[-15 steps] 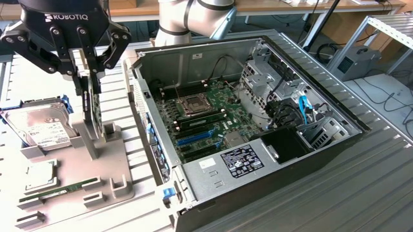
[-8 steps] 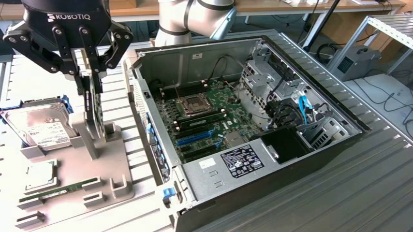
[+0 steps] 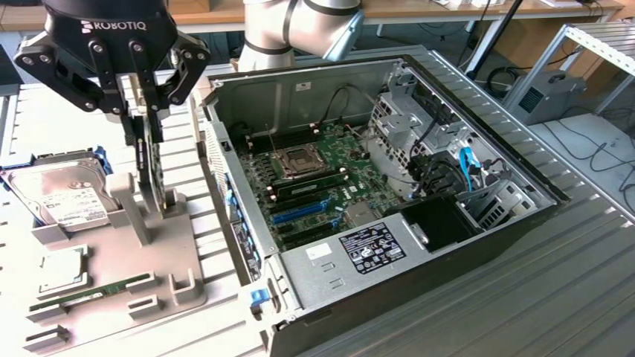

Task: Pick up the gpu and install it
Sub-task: 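Pick up the gpu and move the gpu toward the slot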

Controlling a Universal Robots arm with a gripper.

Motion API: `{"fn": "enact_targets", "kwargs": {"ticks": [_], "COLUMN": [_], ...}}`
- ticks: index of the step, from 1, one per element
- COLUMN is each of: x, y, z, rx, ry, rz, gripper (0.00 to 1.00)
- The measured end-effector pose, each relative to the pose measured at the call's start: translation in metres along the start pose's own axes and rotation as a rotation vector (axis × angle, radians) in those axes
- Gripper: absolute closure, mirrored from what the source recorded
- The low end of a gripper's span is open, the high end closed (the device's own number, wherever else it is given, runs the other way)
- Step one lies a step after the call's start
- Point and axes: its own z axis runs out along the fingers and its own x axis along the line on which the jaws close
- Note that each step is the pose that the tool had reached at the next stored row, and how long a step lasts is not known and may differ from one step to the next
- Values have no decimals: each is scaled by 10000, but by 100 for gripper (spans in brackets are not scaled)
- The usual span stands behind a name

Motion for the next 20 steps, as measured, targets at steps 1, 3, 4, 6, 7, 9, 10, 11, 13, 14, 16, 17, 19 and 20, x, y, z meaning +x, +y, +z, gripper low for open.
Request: {"fn": "enact_targets", "kwargs": {"ticks": [1, 3, 4, 6, 7, 9, 10, 11, 13, 14, 16, 17, 19, 20], "x": [-7, -19, -24, -36, -40, -50, -55, -61, -70, -75, -92, -96, -105, -109], "y": [0, 1, 1, 2, 3, 3, 4, 4, 5, 5, 6, 6, 7, 7], "z": [0, -1, 0, -1, -1, -2, -2, -2, -2, -2, -3, -3, -3, -4], "rx": [0, 0, -1, 0, 0, 0, 0, -1, 0, 0, 0, 0, 0, 0], "ry": [0, 0, -1, 0, 0, 0, 0, -1, 0, 0, 0, 1, 0, 0], "rz": [0, -1, 0, 0, 0, 0, 0, 0, 0, 0, 1, 0, 0, 0], "gripper": [74, 74, 74, 74, 74, 74, 74, 74, 74, 74, 74, 74, 74, 74]}}
